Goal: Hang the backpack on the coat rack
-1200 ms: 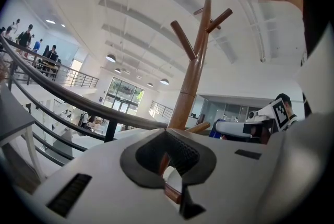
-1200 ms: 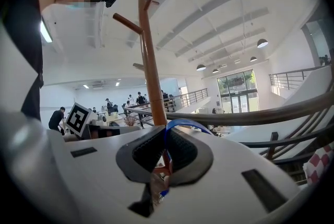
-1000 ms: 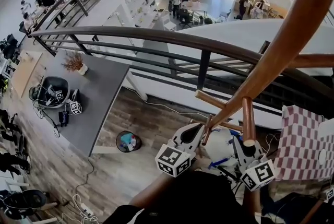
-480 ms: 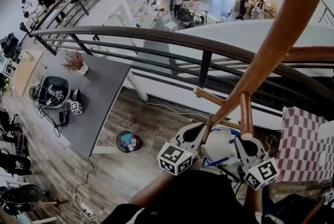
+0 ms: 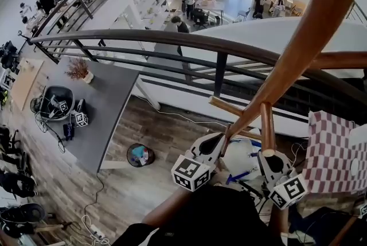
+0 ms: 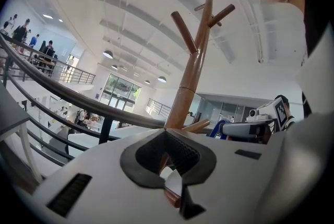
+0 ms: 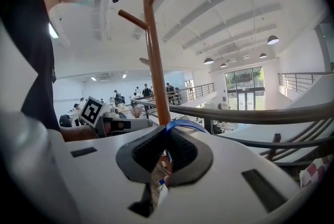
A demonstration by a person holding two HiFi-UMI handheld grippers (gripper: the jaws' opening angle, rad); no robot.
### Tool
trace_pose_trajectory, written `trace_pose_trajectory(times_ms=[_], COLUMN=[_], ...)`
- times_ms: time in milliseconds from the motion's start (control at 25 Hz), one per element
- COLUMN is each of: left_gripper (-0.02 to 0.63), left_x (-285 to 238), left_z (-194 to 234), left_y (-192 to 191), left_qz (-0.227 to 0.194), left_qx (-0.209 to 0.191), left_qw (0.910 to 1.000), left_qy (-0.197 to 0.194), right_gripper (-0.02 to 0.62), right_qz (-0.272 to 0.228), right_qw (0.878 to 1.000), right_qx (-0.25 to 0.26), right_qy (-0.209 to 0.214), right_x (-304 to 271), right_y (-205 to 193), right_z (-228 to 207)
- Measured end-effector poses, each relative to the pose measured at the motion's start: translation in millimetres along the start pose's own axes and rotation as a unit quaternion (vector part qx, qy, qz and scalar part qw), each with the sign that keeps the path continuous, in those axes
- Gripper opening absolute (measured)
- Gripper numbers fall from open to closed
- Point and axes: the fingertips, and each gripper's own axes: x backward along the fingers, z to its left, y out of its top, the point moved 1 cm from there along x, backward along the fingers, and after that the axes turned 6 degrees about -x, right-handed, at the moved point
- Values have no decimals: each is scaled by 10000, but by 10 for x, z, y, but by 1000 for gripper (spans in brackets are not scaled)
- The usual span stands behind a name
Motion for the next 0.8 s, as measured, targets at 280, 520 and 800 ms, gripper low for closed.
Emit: trace_pose_trajectory(times_ms=[280,520,800], left_gripper=[8,8,8], left_x=[123,223,308], left_z=[-141,-254,-339], left_y=[-38,-65,-73], left_qz=[-32,-67,-106], left_qx=[7,11,9], left_qw=[10000,9999,9998], left_qy=[63,124,156], right_gripper=[20,20,20], right_qz=[-50,-51,-127], right_qw=[9999,9996,9993], right_qx=[17,42,117], right_qy=[136,257,339], right_x=[150,245,318], right_y=[-60,-97,-70], right_z=[124,217,307])
